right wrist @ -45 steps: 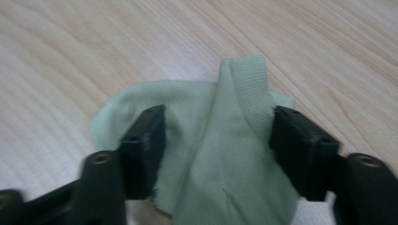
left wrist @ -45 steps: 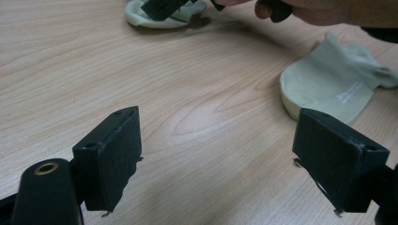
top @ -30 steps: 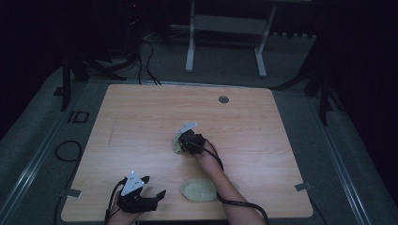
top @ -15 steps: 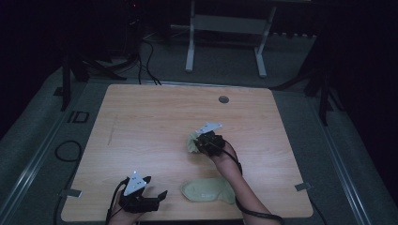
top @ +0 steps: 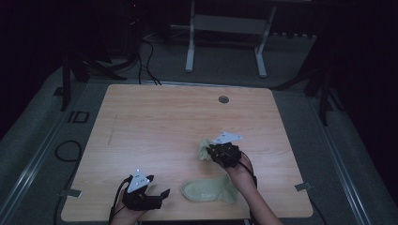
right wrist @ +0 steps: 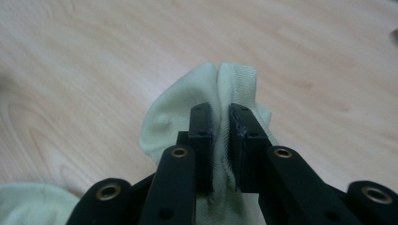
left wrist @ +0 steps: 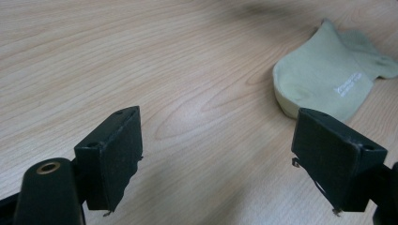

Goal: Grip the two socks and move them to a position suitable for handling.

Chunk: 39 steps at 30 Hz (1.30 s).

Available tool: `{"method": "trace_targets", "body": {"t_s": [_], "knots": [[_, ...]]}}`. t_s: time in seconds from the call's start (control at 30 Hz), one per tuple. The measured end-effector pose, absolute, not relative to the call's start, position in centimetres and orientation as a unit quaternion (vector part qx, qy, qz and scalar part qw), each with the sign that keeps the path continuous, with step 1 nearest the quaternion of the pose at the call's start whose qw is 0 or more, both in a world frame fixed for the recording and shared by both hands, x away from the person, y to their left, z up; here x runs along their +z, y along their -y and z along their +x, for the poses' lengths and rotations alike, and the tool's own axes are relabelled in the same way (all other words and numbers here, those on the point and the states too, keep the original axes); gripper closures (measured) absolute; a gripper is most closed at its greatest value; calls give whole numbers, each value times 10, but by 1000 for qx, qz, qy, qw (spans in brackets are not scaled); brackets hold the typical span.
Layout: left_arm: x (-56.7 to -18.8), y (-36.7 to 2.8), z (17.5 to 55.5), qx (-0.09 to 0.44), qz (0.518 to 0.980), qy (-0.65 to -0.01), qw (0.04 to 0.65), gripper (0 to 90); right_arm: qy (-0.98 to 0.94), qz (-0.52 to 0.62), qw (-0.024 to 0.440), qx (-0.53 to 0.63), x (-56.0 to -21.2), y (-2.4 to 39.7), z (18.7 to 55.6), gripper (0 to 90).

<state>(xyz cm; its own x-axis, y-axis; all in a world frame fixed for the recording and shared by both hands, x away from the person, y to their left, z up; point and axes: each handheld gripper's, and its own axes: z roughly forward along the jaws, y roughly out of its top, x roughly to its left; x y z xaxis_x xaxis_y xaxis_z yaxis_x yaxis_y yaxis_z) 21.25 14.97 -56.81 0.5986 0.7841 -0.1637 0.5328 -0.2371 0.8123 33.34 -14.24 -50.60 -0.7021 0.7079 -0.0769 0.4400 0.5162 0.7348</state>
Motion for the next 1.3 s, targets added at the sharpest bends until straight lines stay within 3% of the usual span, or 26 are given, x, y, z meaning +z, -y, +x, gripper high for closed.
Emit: {"method": "trace_targets", "body": {"t_s": [0.4, 0.5, 0.67, 0.9, 1.3], "knots": [[-567, -141, 236, 128, 781, -420, 444, 170, -866, 352, 168, 313, -556, 128, 340, 743], [-566, -137, 245, 121, 782, -420, 444, 196, -866, 356, 155, 316, -553, 129, 339, 628], [-557, -125, 263, 123, 784, -414, 446, 208, -855, 352, 153, 348, -526, 138, 338, 556], [-545, -96, 292, 139, 812, -381, 420, 244, -859, 325, 169, 356, -505, 147, 352, 661], [-562, -57, 331, 99, 847, -372, 366, 448, -884, 324, 143, 305, -546, 144, 374, 685]]}}
